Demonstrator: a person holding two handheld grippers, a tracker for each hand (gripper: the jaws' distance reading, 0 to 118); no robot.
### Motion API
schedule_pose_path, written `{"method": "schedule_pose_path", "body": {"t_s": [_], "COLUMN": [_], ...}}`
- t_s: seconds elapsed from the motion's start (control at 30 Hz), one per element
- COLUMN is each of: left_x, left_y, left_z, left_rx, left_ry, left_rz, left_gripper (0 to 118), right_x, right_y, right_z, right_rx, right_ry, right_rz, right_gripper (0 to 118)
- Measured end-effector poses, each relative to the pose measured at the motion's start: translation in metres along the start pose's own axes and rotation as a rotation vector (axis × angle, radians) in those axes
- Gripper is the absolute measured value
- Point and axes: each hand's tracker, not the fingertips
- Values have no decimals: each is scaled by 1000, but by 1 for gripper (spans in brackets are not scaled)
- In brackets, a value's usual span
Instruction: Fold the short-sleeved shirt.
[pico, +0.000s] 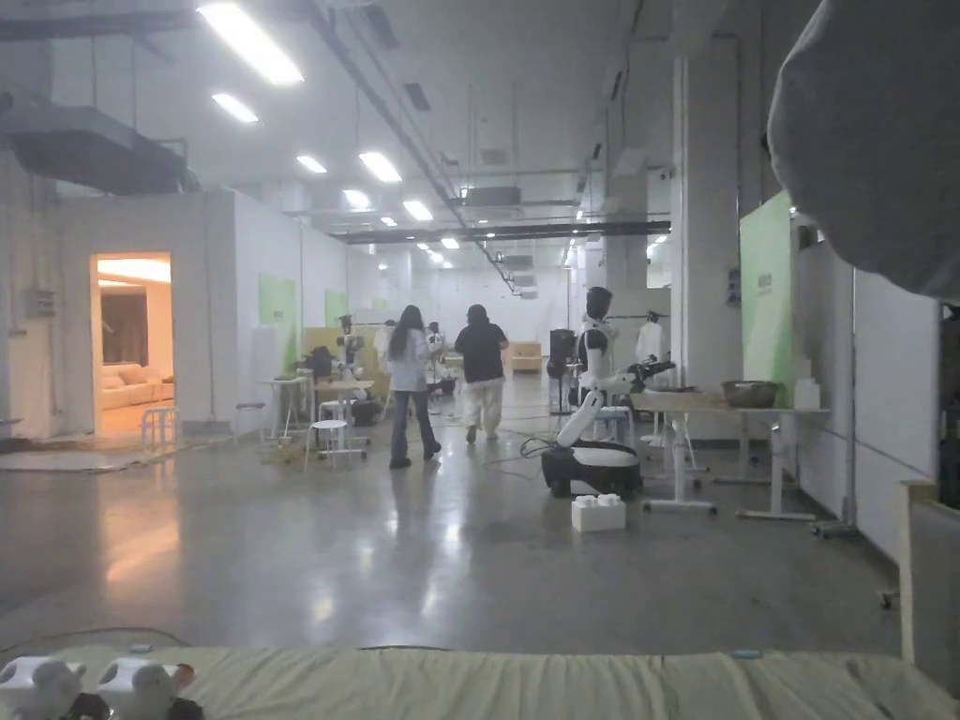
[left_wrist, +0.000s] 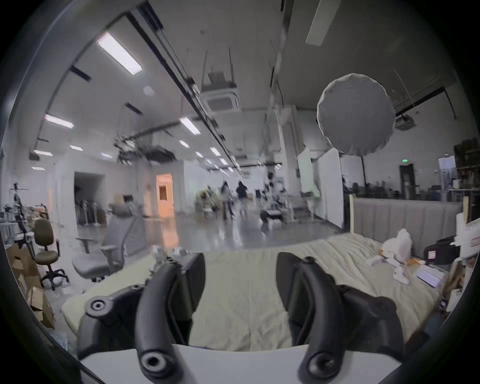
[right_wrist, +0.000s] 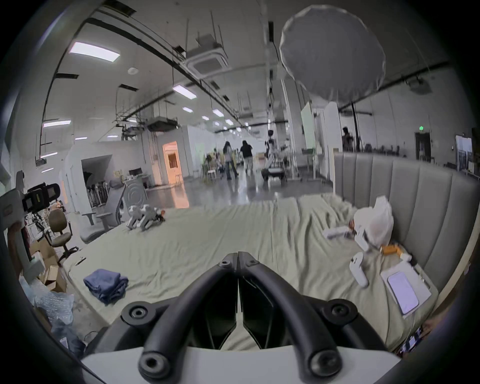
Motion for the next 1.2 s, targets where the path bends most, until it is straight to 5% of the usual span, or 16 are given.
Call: {"method": "schedule_pose_path", "body": {"t_s": [0.1,0.3,0.53,1.0,1.13,1.2], "left_x": [30,38,15,25,25,25], "left_y": [4,-1,-5,-5,-4,-3], "left_z": [5,18,25,26,25,24], "left_rx": [39,-24,-58,-57,-55,-55], "left_ry": [-54,-63,-51,-46,-59,-65], "left_rz": [0,-65,33,6,54,53], "left_gripper": [29,0,0,1,13,32], "right_x": [-2,-11,-13,-20,-20,-21], "right_y": [13,22,16,12,12,13], "right_z": [3,21,28,29,26,26], "right_rx": [37,97,159,148,147,145], "right_ry": [37,-16,-74,-87,-75,-70], "right_rz": [-49,14,74,108,99,100], "right_gripper": [0,0,0,0,1,11]}}
